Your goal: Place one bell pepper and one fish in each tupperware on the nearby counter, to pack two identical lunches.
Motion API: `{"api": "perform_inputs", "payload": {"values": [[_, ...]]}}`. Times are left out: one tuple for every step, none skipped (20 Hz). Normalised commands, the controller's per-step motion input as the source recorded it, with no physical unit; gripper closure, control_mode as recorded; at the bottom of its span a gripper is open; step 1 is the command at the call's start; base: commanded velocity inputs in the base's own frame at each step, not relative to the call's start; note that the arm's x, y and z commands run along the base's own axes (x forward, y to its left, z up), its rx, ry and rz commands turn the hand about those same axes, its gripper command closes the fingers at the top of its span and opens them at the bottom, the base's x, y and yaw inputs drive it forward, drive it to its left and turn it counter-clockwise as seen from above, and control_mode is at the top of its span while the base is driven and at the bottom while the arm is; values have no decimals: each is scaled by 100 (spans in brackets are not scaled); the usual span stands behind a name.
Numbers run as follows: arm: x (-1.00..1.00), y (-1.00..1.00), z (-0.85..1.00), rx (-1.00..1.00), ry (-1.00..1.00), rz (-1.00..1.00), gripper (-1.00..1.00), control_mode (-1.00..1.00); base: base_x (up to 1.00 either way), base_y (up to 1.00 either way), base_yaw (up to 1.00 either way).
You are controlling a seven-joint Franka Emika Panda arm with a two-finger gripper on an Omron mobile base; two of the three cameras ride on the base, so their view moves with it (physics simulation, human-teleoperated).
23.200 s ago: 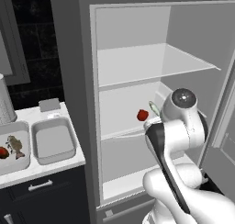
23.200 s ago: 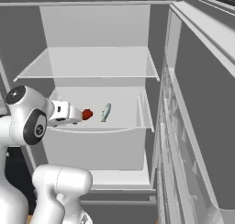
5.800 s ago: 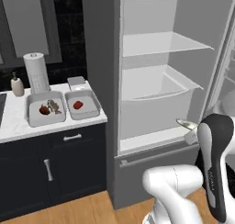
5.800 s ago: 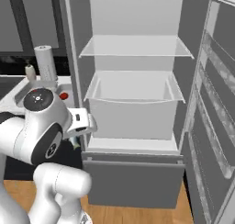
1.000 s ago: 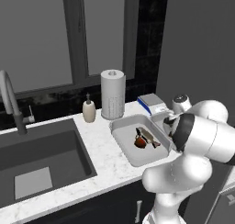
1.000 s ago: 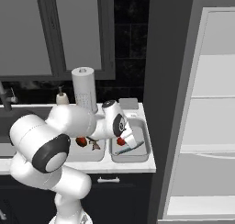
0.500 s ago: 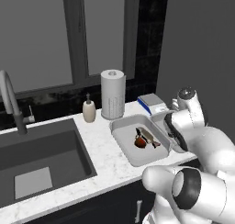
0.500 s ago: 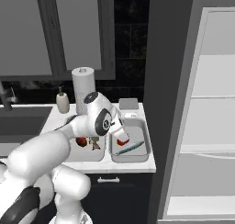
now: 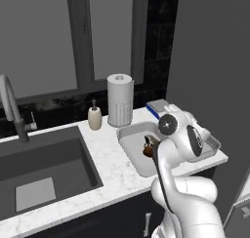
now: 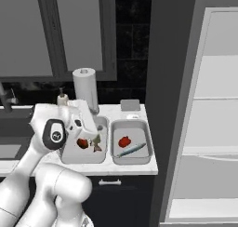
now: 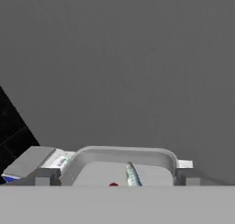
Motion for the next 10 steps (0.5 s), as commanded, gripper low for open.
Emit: {"api": "perform_inputs", "payload": {"values": [[-29, 74, 52, -30, -13, -1, -100, -100, 0, 0, 0], [-27, 67, 49, -27, -9, -1, -100, -100, 0, 0, 0], [-26, 64, 54, -25, -9, -1, -100, -100, 0, 0, 0], [-26, 64, 54, -24, -9, -1, -100, -100, 0, 0, 0], [-26, 60, 54, -23, -9, -1, -100, -100, 0, 0, 0], [-26, 59, 56, -22, -9, -1, -100, -100, 0, 0, 0], [-27, 58, 51, -21, -10, -1, -100, -100, 0, 0, 0], [-26, 57, 42, -19, -9, 0, -100, -100, 0, 0, 0], [-24, 56, 36, -17, -7, 0, -100, -100, 0, 0, 0], [-20, 52, 29, -17, -3, 0, -100, -100, 0, 0, 0]]}}
